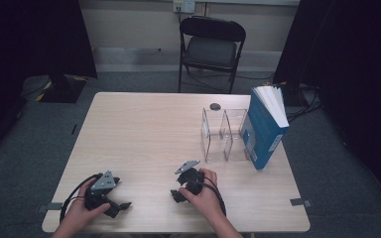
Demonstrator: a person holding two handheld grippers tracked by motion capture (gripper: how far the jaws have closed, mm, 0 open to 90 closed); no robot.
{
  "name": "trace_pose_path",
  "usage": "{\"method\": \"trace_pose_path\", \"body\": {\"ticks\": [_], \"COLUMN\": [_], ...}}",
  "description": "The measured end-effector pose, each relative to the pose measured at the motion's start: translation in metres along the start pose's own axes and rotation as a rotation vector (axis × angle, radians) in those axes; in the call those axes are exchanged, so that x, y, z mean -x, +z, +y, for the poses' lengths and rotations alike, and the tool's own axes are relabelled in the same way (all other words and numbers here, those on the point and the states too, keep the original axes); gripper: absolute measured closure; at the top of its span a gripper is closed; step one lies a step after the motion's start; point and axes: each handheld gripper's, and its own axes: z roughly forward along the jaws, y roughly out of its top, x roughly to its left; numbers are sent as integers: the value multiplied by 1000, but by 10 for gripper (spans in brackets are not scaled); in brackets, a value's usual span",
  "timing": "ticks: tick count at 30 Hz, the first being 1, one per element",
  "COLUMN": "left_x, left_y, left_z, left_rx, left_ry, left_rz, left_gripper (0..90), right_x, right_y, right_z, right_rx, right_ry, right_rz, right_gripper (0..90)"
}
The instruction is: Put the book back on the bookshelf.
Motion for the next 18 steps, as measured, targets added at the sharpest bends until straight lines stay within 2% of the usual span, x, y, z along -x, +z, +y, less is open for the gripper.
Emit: {"method": "trace_pose_path", "body": {"ticks": [18], "left_x": [0], "left_y": [0], "left_z": [0], "left_rx": [-6], "left_ry": [4], "left_rz": [4], "left_gripper": [0], "right_x": [2], "right_y": [2], "right_z": [-23], "right_rx": [187], "right_ry": [-9], "right_rz": [14], "right_gripper": [161]}}
